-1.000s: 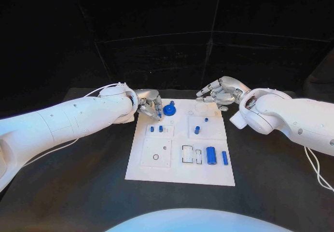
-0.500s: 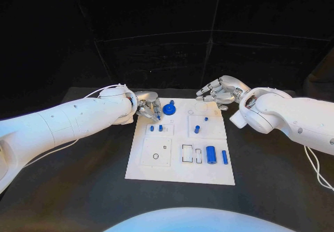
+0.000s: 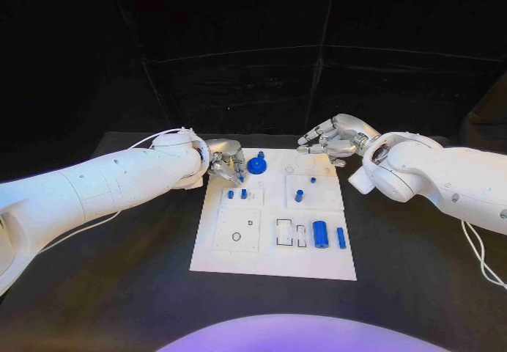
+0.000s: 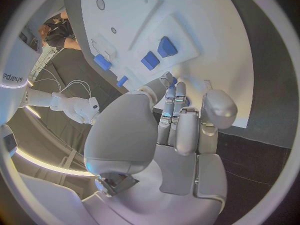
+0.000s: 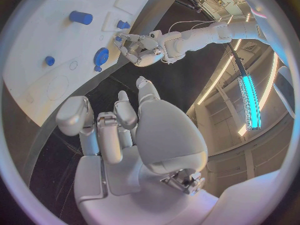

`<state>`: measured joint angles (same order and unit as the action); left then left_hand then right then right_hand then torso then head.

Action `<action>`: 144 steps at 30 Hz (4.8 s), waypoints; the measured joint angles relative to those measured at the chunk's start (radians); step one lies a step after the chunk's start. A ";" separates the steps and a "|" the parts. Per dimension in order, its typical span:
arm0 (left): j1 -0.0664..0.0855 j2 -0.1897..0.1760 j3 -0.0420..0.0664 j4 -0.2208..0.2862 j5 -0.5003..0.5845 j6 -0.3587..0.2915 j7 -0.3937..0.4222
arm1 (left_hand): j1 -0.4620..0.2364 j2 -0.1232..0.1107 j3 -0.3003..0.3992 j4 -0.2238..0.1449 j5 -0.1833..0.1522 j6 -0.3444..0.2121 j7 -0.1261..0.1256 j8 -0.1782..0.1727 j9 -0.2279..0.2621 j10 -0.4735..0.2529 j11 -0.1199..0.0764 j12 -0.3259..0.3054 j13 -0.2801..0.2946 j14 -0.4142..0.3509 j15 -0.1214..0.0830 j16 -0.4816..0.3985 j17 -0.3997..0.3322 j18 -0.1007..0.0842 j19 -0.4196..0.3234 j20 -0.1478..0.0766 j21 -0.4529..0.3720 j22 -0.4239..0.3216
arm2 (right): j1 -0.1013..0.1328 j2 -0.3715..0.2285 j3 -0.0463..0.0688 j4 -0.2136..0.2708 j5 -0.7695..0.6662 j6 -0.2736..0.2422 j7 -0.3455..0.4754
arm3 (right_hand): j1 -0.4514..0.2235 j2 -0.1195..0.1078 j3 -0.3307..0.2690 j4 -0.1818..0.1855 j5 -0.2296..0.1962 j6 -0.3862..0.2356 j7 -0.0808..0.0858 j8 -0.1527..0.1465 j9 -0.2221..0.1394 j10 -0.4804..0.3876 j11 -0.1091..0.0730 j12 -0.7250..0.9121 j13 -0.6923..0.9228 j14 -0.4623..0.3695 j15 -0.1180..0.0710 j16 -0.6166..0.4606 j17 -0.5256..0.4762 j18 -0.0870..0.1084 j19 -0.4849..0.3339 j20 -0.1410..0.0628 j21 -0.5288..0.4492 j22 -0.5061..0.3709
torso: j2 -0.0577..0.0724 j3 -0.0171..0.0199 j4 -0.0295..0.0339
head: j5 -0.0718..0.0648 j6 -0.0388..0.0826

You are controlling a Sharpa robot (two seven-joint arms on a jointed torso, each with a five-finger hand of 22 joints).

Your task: Assemble the parts on the task board

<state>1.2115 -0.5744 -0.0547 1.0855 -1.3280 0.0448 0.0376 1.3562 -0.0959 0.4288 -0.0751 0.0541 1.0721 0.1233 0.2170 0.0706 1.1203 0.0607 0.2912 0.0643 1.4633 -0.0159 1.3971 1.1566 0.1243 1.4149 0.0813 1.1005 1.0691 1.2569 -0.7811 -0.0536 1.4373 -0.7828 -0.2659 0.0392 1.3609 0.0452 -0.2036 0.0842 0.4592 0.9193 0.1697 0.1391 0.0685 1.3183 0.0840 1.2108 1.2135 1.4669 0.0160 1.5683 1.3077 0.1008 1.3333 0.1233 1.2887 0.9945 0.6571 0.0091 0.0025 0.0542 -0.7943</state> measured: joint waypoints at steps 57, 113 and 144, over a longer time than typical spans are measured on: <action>0.001 -0.196 -0.001 0.205 1.042 -0.183 0.371 | -0.042 0.034 -0.101 0.029 -0.004 -0.059 0.059 -0.085 0.000 -0.071 0.050 -0.047 0.011 -0.273 0.045 -0.380 -0.652 0.045 -0.258 0.051 -0.471 -0.394 | -0.031 0.016 -0.001 -0.036 -0.875 0.064 -0.157 | 0.143 -0.081 0.295 -0.076 -0.206 0.137 -0.009 -0.055 -0.002 -0.221 0.015 -1.041 -1.059 0.000 0.015 0.000 0.000 0.000 -0.009 0.009 -0.030 -0.044 | -0.001 -0.0017 0.0007 | -0.060 0.023; -0.002 -0.229 -0.005 0.258 1.256 -0.182 0.436 | -0.038 0.038 -0.104 0.027 -0.004 -0.052 0.052 -0.077 0.001 -0.064 0.050 -0.032 0.012 -0.277 0.041 -0.383 -0.664 0.045 -0.258 0.051 -0.481 -0.404 | -0.088 0.087 0.001 -0.097 -0.941 0.124 -0.171 | 0.010 -0.121 0.743 -0.169 -0.343 0.238 -0.026 -0.062 0.006 -0.112 -0.009 -1.050 -1.148 -0.004 -0.004 0.000 0.000 0.000 0.020 -0.013 0.021 0.037 | 0.000 -0.0008 -0.0015 | -0.065 0.014; -0.002 -0.232 -0.005 0.244 1.258 -0.181 0.436 | -0.038 0.038 -0.104 0.021 -0.004 -0.052 0.052 -0.077 0.001 -0.064 0.050 -0.032 0.011 -0.277 0.041 -0.383 -0.667 0.045 -0.258 0.051 -0.485 -0.408 | -0.086 -0.039 0.028 0.199 -0.904 -0.066 -0.181 | 0.002 -0.129 0.793 -0.200 -0.319 0.238 -0.026 -0.067 0.003 -0.112 -0.009 -1.058 -1.148 -0.004 -0.004 0.000 0.000 0.000 0.020 -0.013 0.031 0.043 | -0.001 -0.0016 -0.0009 | -0.060 0.015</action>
<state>1.2097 -0.8062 -0.0594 1.3297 -0.0702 -0.1366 0.4735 1.3183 -0.0578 0.3247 -0.0540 0.0502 1.0203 0.1750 0.1396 0.0712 1.0560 0.1108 0.2595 0.0757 1.1865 0.0253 1.0137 0.4895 0.1696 1.1567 0.1322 0.6159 0.6613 1.1710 -0.8204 -0.0257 1.6361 -1.6865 -0.3318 -0.1422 1.3629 -0.0841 0.5897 -0.1157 0.1398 1.1576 0.1435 0.0722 0.0718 1.2059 0.0753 0.1528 0.0651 1.4633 0.0122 1.5683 1.3074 0.1009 1.3530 0.1107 1.3195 1.0377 0.6562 0.0075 0.0016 -0.0061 -0.7795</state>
